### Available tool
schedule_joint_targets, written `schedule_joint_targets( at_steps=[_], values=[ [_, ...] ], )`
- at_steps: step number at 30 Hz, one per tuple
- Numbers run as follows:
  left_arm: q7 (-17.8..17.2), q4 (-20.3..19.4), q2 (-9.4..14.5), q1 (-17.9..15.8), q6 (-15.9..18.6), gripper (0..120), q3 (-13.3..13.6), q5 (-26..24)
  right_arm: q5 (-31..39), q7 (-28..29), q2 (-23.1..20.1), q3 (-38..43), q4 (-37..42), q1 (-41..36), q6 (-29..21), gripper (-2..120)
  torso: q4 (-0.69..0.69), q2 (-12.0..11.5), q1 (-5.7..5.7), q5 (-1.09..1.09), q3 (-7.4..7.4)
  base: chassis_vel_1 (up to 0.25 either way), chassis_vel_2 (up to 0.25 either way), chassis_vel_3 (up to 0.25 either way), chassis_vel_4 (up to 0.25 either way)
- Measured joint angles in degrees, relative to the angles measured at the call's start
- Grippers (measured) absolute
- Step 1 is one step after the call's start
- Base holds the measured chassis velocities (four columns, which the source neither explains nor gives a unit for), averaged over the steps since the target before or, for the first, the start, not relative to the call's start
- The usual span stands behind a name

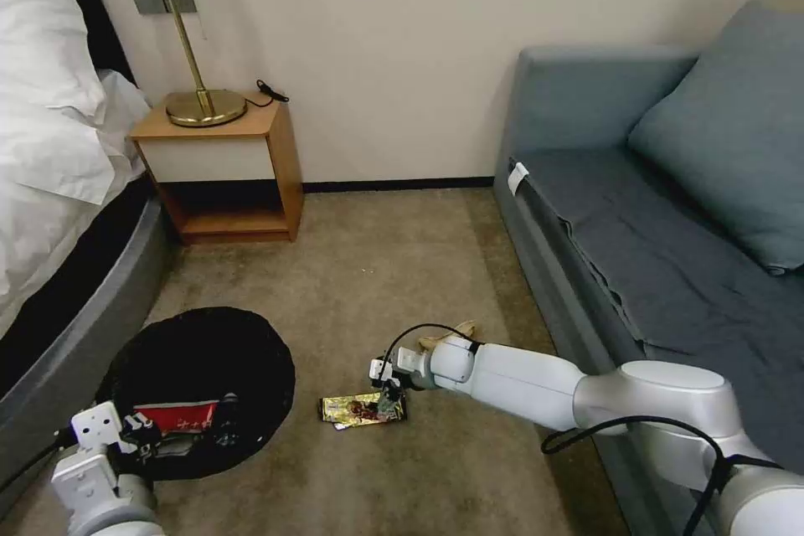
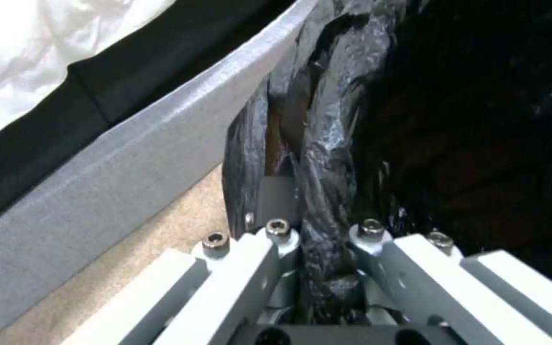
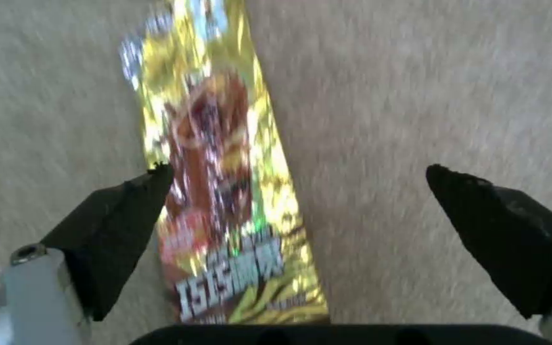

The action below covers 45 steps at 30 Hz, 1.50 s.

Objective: Pick up the trash bin, then pick up the garbage on the floor and place it into the trash bin.

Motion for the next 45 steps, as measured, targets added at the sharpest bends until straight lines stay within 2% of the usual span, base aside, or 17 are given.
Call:
schedule_joint_targets(
  at_steps=[8,22,26,33,34,38,39,43,44,45],
  values=[
    [0.0,-0.1,-0.1,0.7,-0.4,3,0.2,0.0,-2.6,-0.8,2.2,1.4,-7.0,-2.3,2.6,100,0.00,0.0,-0.01,0.00,0.00,0.000,0.000,0.000,0.000],
    [-0.1,-0.4,-0.2,1.3,-1.3,3,0.1,0.3,-4.5,-0.7,3.0,2.5,-9.2,-4.7,5.1,96,-0.02,0.0,-0.01,-0.01,-0.01,0.000,0.000,0.000,0.000],
    [-0.1,-0.4,-0.2,1.3,-1.3,3,0.2,0.4,-4.8,-0.7,2.8,2.7,-9.0,-5.0,5.8,88,-0.03,0.0,-0.01,-0.02,-0.02,0.000,0.000,0.000,0.000],
    [-0.1,-0.4,-0.3,1.1,-1.3,3,0.4,0.8,-4.9,-0.8,2.1,2.5,-7.8,-5.2,6.9,65,-0.02,0.0,-0.01,-0.01,-0.01,0.000,0.000,0.000,0.000],
    [-0.1,-0.4,-0.3,1.1,-1.3,3,0.4,0.8,-4.9,-0.8,2.1,2.5,-7.8,-5.2,6.9,65,-0.02,0.0,-0.01,-0.01,-0.01,0.000,0.000,0.000,0.000],
    [-0.1,-0.4,-0.4,1.0,-1.3,3,0.5,1.0,-5.0,-0.6,1.7,2.4,-7.0,-5.2,7.2,51,0.04,0.0,-0.01,0.03,0.00,0.000,0.000,0.000,0.000],
    [-0.1,-0.4,-0.4,1.0,-1.3,3,0.5,1.0,-5.0,-0.6,1.7,2.4,-7.0,-5.2,7.2,51,0.04,0.0,-0.01,0.03,0.00,0.000,0.000,0.000,0.000],
    [-0.1,-0.4,-0.4,0.9,-1.3,3,0.6,1.2,-4.8,-0.2,0.7,2.4,-5.6,-4.9,7.5,30,0.03,0.0,0.00,0.03,0.01,0.000,0.000,0.000,0.000],
    [-0.1,-0.4,-0.4,0.9,-1.3,3,0.6,1.2,-4.8,-0.2,0.7,2.4,-5.6,-4.9,7.5,30,0.03,0.0,0.00,0.03,0.01,0.000,0.000,0.000,0.000],
    [-0.1,-0.4,-0.4,0.9,-1.3,3,0.6,1.2,-4.4,-0.1,0.1,2.4,-4.6,-4.7,7.5,25,0.01,0.0,-0.01,0.02,0.01,0.000,0.000,0.000,0.000]
  ],
)
